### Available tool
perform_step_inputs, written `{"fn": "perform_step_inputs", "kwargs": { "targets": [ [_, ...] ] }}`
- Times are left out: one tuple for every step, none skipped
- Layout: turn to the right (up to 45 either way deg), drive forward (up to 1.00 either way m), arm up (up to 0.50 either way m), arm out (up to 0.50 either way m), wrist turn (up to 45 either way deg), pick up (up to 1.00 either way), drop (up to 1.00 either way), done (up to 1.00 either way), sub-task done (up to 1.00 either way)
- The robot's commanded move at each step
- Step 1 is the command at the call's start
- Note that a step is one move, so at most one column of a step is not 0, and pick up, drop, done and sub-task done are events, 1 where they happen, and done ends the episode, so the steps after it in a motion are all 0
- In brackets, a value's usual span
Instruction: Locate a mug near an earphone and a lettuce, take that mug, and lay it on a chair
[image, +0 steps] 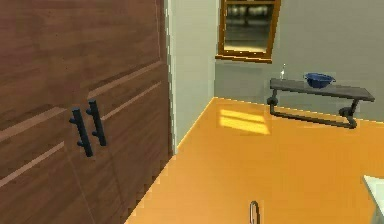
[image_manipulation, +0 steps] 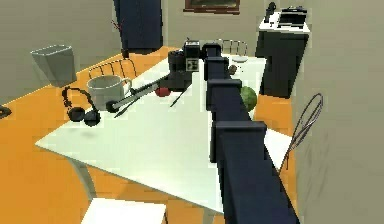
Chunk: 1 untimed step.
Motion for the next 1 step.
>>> {"fn": "perform_step_inputs", "kwargs": {
  "targets": [
    [0.0,0.00,0.00,0.00,-45.0,0.00,0.00,0.00,0.00]
  ]
}}
